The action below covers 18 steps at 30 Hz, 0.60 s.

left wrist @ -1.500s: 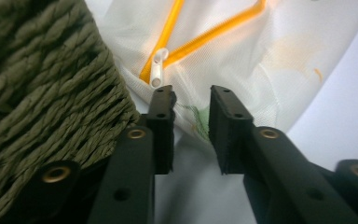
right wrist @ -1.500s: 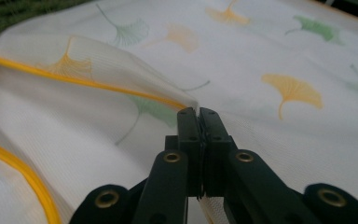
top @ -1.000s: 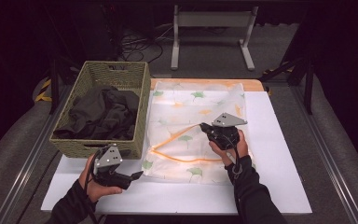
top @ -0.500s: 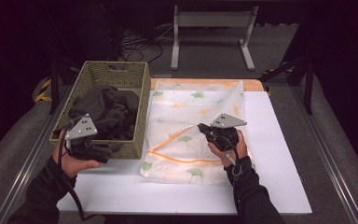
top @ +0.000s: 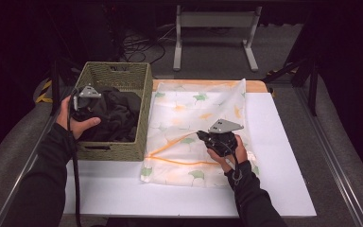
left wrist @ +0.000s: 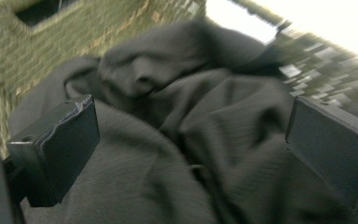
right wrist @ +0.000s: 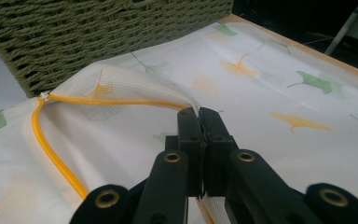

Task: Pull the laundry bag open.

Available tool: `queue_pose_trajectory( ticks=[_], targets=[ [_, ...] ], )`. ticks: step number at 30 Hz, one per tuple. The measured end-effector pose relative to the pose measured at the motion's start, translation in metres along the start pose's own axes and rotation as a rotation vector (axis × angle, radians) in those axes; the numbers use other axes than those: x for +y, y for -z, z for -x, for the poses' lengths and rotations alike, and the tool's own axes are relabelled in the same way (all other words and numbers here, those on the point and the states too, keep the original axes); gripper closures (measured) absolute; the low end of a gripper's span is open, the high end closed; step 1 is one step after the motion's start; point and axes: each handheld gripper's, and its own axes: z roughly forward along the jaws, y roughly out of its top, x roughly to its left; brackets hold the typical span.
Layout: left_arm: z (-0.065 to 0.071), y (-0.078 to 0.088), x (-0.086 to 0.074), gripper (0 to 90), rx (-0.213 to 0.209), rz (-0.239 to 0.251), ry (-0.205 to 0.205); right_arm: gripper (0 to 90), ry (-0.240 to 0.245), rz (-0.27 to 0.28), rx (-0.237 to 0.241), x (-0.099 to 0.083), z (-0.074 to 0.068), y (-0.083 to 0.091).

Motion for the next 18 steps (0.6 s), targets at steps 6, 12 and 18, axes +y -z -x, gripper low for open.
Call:
queue_pose_trajectory(
  ticks=[6,12,18],
  targets=[
    [-0.015,-0.033,-0.005,1.3,-0.055,-0.143,0.077,88.6,0.002,-0.014,0.006,-0.002,-0.001,-0.002],
    [-0.012,-0.054,-0.006,0.4,-0.262,-0.298,0.069,88.6,-0.006,-0.030,0.015,-0.005,0.001,-0.004],
    [-0.004,-0.067,-0.006,0.5,-0.367,-0.405,0.033,88.5,-0.006,-0.041,0.021,-0.006,0.000,-0.006]
  ],
)
